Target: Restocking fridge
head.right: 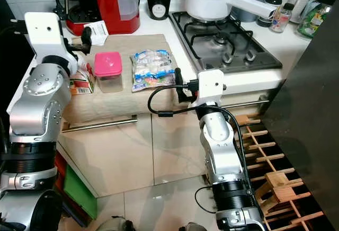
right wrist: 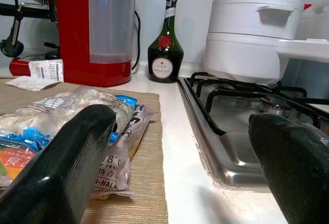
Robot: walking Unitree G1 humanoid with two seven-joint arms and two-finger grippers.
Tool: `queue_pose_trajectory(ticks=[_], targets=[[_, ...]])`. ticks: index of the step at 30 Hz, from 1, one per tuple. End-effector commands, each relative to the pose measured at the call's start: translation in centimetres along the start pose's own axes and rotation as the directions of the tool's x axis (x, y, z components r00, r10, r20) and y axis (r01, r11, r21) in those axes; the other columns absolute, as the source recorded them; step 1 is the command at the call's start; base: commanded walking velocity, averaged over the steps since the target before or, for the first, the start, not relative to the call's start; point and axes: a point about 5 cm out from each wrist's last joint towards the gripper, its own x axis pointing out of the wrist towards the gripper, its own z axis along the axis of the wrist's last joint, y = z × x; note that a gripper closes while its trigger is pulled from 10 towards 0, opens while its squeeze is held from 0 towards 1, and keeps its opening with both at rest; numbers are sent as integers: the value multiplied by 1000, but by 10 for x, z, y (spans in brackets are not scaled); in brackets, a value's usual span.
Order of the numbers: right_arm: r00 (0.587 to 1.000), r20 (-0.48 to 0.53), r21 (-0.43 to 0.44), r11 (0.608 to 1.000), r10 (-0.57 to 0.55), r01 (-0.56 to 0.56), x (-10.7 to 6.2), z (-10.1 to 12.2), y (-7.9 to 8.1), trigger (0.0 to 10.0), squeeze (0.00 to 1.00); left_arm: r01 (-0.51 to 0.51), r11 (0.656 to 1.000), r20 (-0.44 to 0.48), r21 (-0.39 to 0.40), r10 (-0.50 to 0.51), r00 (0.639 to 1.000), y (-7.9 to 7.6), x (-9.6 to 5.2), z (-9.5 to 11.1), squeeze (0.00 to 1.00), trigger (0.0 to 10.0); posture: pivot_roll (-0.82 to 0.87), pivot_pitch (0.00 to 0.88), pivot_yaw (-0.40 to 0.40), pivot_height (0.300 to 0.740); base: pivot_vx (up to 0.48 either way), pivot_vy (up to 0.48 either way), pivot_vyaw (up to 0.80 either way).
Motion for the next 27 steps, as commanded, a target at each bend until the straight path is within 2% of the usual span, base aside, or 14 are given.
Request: queue_pose_trajectory(ticks=[1, 15, 23, 24, 25, 27], targets=[[1000, 0, 5, 1000, -2, 2, 1, 3, -1, 10000, 0, -17, 1000, -1, 2, 17, 1000, 1, 0, 3, 0, 10000, -77, 18, 18, 716, 0, 0, 0], [1000, -14, 11, 1000, 8, -8, 1, 0, 1, 10000, 0, -32, 999, -166, -33, 26, 986, 2, -5, -18, 0, 10000, -75, 10, 19, 716, 0, 0, 0], [1000, -17, 9, 1000, 12, -12, 1, -1, 1, 10000, 0, 1, 999, -210, -35, -8, 978, -2, -5, -26, 0, 10000, -76, 0, 19, 716, 0, 0, 0], [1000, -17, 9, 1000, 12, -12, 1, -1, 1, 10000, 0, 5, 999, -209, -32, -11, 978, -3, -5, -27, 0, 7451, -75, 0, 19, 716, 0, 0, 0], [1000, -17, 9, 1000, 12, -12, 0, -1, 1, 10000, 0, 5, 1000, -207, -29, -11, 978, -2, -6, -27, 0, 0, -76, 0, 19, 716, 0, 0, 0], [1000, -18, 9, 1000, 12, -12, 0, -1, 2, 10000, 0, 7, 1000, -191, -19, -11, 982, -2, -6, -27, 0, 0, -77, 0, 20, 716, 0, 0, 0]])
